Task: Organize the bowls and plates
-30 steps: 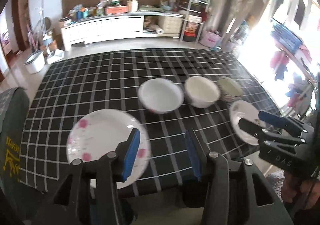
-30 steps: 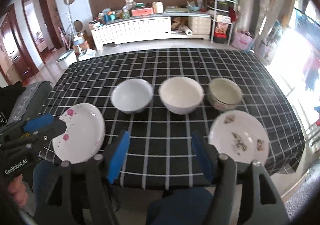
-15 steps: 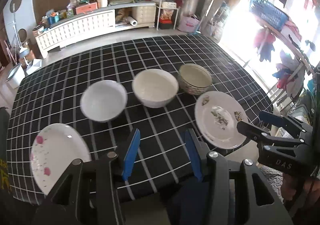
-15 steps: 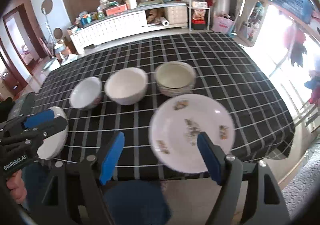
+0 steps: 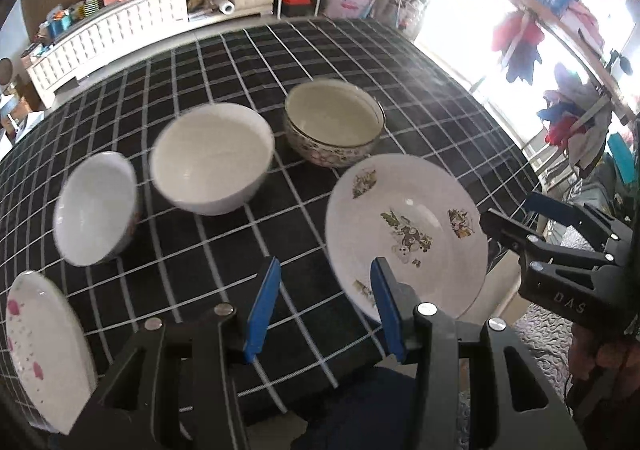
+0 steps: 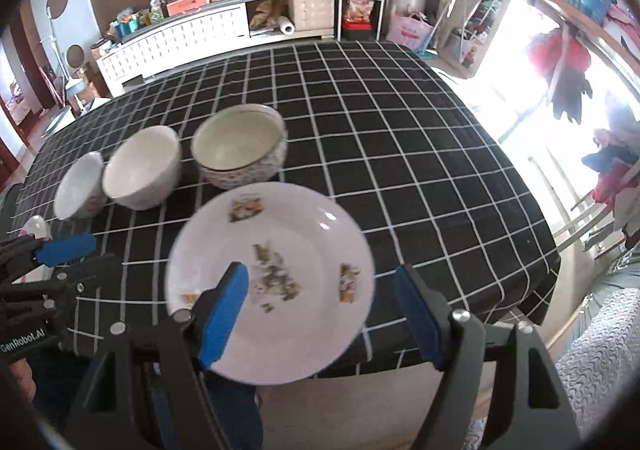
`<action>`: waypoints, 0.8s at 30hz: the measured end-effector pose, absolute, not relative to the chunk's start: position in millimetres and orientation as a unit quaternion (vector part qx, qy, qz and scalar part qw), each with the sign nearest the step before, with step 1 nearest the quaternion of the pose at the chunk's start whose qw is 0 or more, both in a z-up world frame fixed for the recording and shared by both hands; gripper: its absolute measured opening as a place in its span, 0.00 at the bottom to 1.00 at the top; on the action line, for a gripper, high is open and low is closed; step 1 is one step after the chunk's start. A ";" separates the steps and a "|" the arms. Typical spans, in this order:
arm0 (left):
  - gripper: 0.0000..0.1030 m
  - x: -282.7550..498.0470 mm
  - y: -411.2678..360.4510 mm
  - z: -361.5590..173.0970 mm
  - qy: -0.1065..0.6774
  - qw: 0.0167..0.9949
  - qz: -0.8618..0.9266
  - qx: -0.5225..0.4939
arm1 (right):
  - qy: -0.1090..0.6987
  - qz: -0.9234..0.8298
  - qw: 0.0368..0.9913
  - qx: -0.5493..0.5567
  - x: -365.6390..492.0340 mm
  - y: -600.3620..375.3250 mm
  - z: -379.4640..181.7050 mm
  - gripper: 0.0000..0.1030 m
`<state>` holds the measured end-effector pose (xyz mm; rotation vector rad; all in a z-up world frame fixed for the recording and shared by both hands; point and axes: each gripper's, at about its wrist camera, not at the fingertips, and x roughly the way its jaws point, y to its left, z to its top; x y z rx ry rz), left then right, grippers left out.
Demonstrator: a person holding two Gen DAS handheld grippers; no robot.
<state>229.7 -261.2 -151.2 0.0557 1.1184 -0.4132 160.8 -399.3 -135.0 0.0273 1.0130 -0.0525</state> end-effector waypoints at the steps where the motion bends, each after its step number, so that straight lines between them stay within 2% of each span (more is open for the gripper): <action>1: 0.43 233.1 -264.3 -156.1 0.532 0.824 -0.192 0.028 | 0.487 -0.026 0.873 0.014 163.3 -402.2 -138.4 0.77; 10: 0.43 252.1 -289.9 -193.3 0.561 0.803 -0.198 0.033 | 0.498 -0.038 0.866 0.025 175.0 -430.4 -167.7 0.76; 13: 0.43 256.5 -293.0 -200.1 0.567 0.800 -0.196 0.023 | 0.506 -0.035 0.861 0.036 179.0 -437.4 -176.0 0.65; 18: 0.25 261.7 -295.0 -210.0 0.576 0.794 -0.195 0.024 | 0.526 -0.015 0.849 0.049 186.5 -437.1 -190.8 0.46; 22: 0.12 263.3 -290.9 -212.8 0.575 0.796 -0.188 0.024 | 0.528 -0.005 0.848 0.052 187.8 -434.5 -197.1 0.20; 24: 0.09 265.2 -287.7 -214.3 0.577 0.794 -0.191 0.016 | 0.525 -0.010 0.850 0.046 187.6 -432.8 -196.8 0.19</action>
